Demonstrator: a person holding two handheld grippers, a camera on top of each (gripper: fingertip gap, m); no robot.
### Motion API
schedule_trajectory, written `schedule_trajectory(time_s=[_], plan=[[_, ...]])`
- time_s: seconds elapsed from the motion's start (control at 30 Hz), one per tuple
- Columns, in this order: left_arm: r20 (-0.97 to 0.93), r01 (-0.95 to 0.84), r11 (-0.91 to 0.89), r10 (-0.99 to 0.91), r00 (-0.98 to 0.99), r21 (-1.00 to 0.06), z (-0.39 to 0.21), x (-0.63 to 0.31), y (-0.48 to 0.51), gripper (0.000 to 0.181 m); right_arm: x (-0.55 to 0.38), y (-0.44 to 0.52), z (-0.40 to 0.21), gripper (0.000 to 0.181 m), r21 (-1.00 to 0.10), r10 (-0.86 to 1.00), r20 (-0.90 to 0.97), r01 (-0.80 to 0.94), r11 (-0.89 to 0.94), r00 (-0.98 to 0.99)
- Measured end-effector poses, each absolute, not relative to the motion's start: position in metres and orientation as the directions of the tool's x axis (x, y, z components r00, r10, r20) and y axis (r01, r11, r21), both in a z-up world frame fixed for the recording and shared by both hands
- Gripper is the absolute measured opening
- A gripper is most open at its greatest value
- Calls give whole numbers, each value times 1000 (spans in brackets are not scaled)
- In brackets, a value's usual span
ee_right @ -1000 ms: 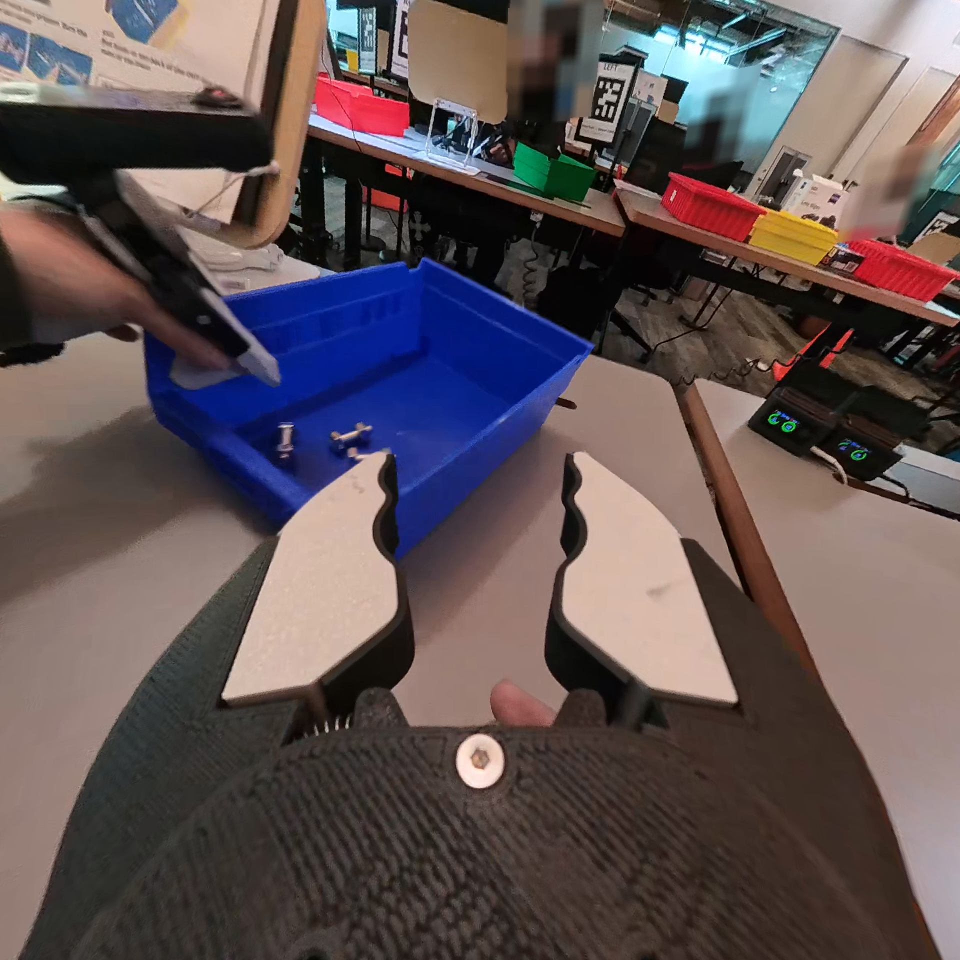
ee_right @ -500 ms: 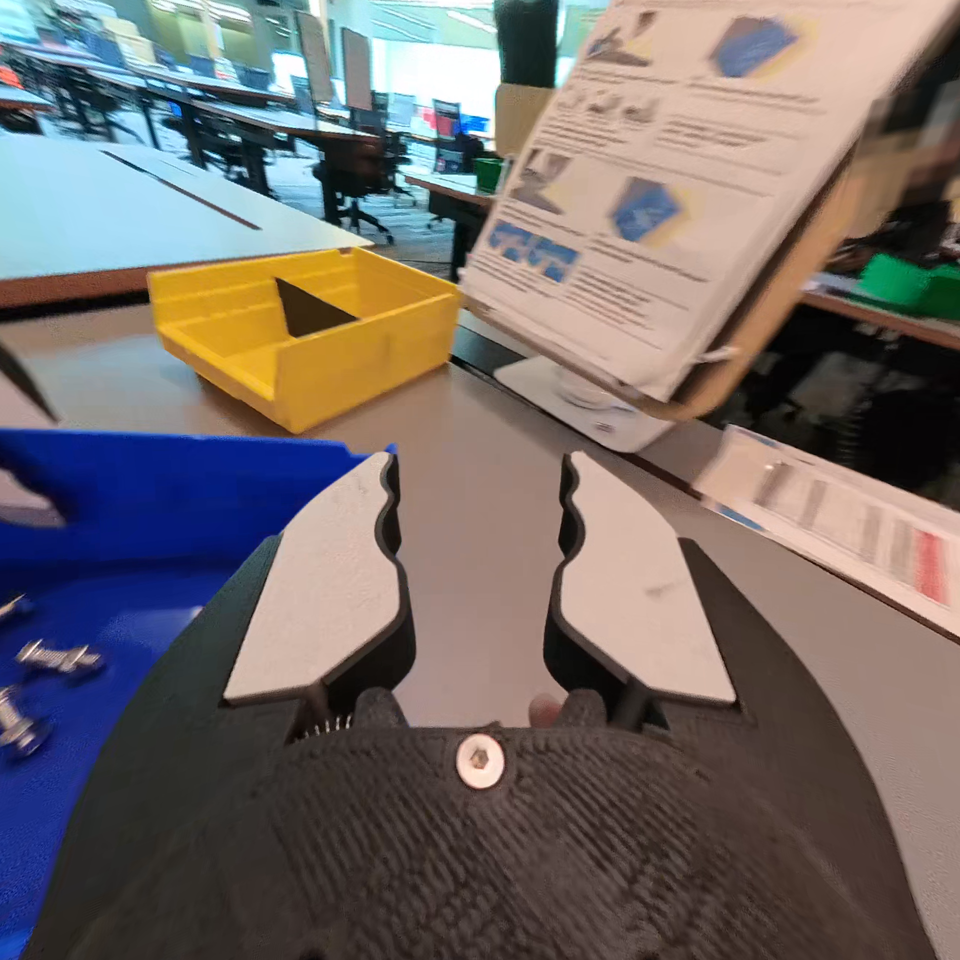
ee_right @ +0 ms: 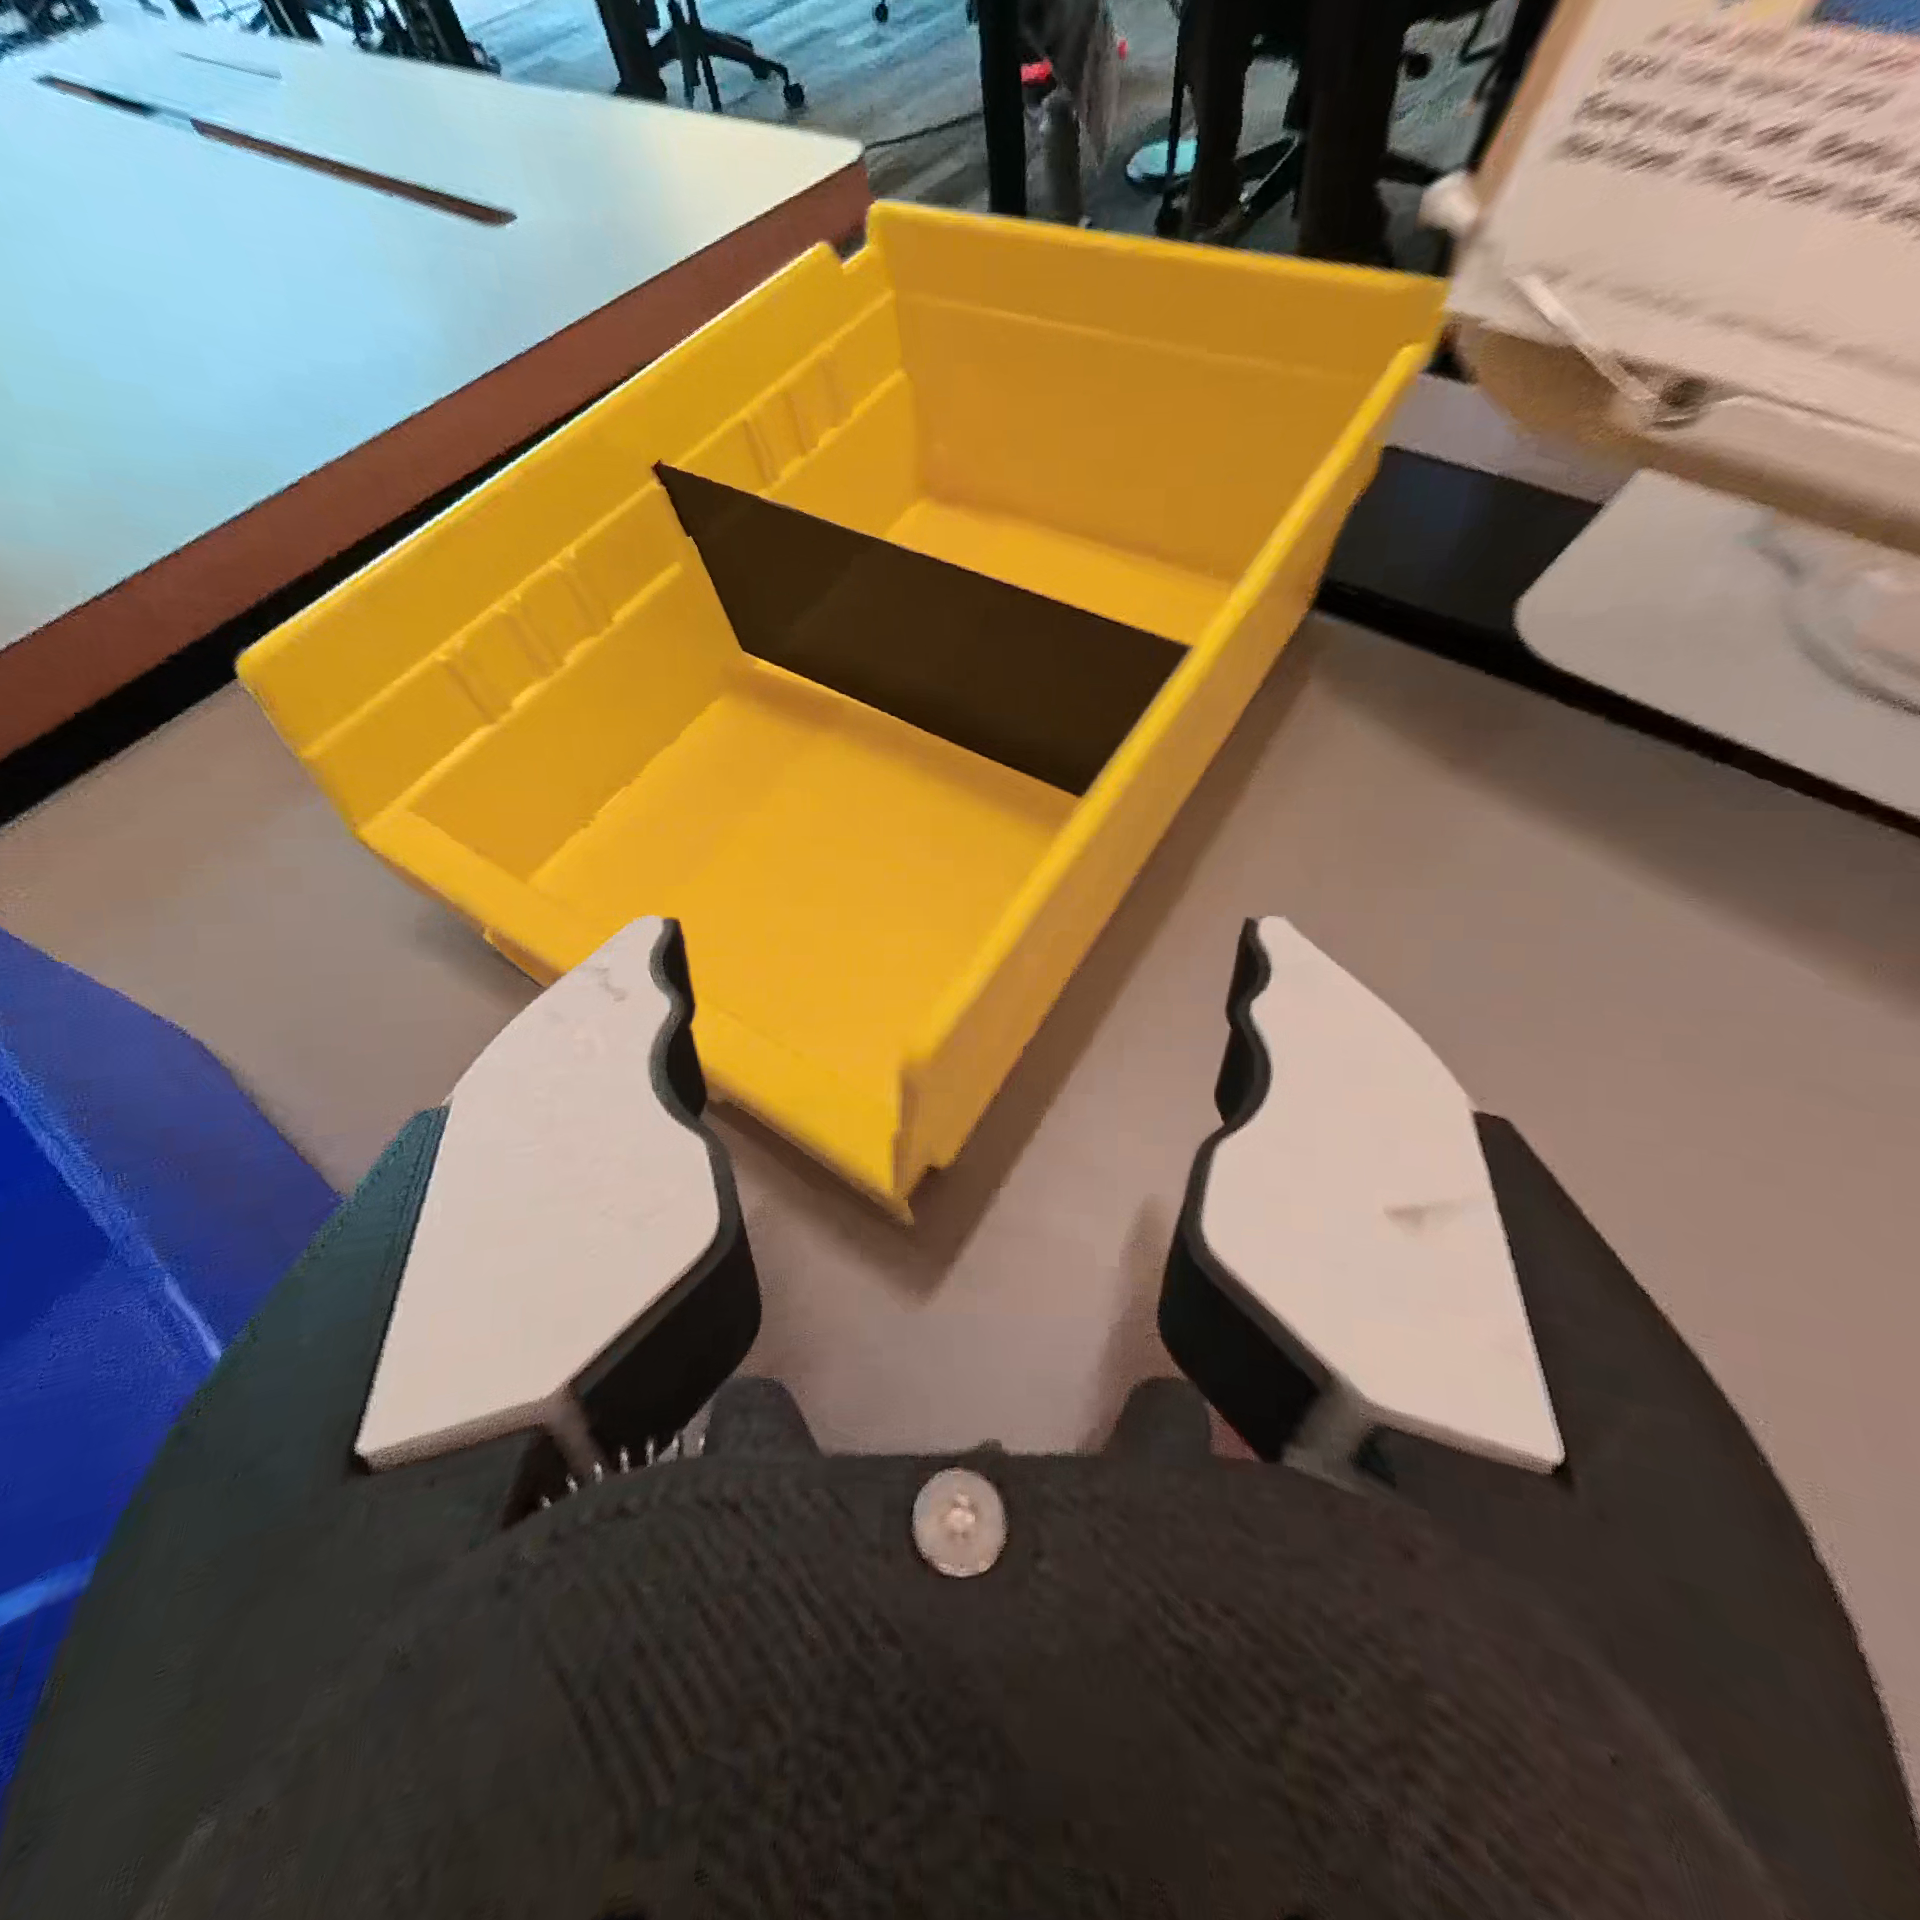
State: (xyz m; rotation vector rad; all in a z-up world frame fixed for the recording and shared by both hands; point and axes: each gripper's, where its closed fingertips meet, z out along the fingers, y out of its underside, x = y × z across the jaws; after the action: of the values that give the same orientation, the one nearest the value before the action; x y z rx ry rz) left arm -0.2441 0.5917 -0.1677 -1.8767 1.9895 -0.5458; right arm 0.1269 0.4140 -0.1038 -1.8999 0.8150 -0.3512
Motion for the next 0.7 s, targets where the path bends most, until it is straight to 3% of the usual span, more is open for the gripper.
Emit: schedule_trajectory(time_s=[0.03,0.13,0.3,0.37,0.43,0.7], plan=[[-6,-868,33,-999,-35,-496,-168,-249,600,10,128,424,-109,97,-876,-672,-95,-383,-294,734],[-22,-872,-15,-999,30,-489,-167,-258,618,10,140,445,-123,90,-864,-682,-28,-361,-351,731],[6,-862,-52,-998,57,-505,-168,-260,625,10,153,456,-147,100,-818,-660,83,-328,-473,747],[1,-861,-48,-998,55,-506,-168,-260,625,10,154,451,-147,84,-811,-647,69,-336,-480,759],[-1,-859,-44,-999,51,-510,-168,-260,625,11,158,440,-140,49,-838,-667,11,-358,-413,745],[-6,-854,-41,-999,52,-519,-168,-260,625,11,174,391,-139,12,-810,-700,120,-338,-479,704]])
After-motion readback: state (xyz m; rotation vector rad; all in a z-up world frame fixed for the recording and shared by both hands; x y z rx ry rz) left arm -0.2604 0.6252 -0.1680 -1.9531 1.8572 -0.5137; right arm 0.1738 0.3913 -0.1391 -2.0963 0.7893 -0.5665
